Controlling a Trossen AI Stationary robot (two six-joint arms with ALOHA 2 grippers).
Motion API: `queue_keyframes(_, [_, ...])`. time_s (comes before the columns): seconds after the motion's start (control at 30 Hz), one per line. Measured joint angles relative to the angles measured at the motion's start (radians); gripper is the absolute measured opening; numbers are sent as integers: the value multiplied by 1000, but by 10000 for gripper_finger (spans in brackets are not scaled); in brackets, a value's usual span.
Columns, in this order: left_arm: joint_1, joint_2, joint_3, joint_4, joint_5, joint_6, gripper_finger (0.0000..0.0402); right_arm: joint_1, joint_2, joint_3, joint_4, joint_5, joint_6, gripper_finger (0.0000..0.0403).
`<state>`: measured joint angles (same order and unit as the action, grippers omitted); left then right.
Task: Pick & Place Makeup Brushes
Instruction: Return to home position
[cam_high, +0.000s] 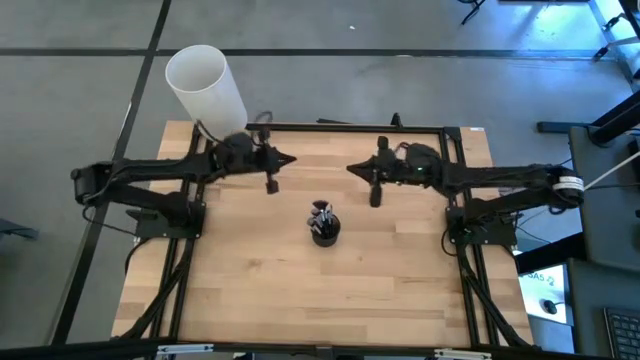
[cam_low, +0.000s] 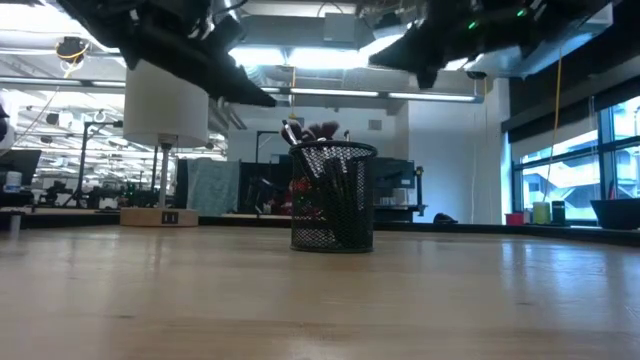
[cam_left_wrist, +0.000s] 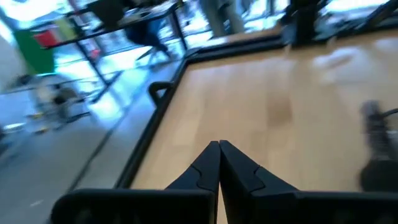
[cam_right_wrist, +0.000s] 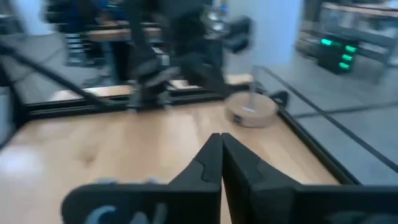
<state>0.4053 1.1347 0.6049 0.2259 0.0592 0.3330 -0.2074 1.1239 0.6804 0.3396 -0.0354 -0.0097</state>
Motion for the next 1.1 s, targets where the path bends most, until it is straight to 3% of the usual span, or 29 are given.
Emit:
queue_keyframes(0.17, [110, -53, -13, 10, 253, -51, 5, 32, -129, 0, -77, -117, -28, 3])
queue_keyframes(0.43, [168, -199, -13, -54, 488, -126, 4, 105, -297, 0, -226, -48, -100, 2])
queue_keyframes(0.6, [171, -298, -28, -137, 488, -133, 2, 115, -358, -60, -151, -37, -130, 2])
queue_keyframes(0.73, [171, -372, -156, 42, 475, -204, 3, 112, -389, -200, 25, -44, -110, 1])
queue_keyframes(0.87, [172, -451, -314, 233, 386, -287, 2, 93, -425, -312, 165, -47, -56, 1])
queue_keyframes(1.1, [225, -616, -449, 299, 347, -337, 4, 37, -576, -378, 47, -89, 5, 1])
